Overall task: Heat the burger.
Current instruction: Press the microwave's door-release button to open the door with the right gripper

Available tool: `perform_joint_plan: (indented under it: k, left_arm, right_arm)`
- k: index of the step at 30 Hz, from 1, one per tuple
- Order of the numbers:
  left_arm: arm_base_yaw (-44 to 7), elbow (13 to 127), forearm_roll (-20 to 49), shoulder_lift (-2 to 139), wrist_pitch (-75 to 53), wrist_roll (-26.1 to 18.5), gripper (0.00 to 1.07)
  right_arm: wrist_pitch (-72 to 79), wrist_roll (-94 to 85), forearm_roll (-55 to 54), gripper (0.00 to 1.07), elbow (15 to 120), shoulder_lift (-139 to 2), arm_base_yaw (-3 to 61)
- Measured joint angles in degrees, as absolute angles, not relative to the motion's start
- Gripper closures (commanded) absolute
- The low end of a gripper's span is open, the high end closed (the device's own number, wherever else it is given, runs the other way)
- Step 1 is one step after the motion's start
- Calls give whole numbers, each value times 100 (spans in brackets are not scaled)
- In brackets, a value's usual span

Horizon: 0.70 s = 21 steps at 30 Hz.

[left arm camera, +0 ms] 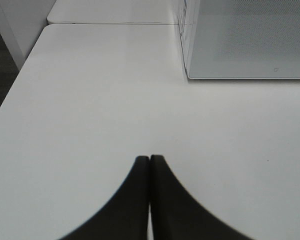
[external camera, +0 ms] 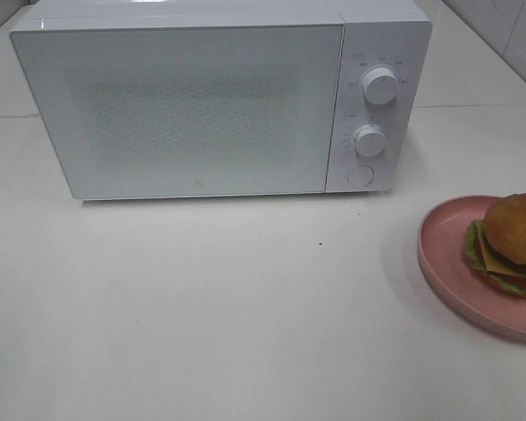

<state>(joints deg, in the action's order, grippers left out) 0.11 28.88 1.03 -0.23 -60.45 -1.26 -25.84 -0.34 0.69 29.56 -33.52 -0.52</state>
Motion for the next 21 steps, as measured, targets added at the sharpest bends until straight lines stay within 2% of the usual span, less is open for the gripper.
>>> perform_joint_plan:
  k: [21]
  left_arm:
    - [11,2888,103,-23,-6045,-126,106]
  right_arm:
    - [-407,-34,-229,43,2956,-5689,-29]
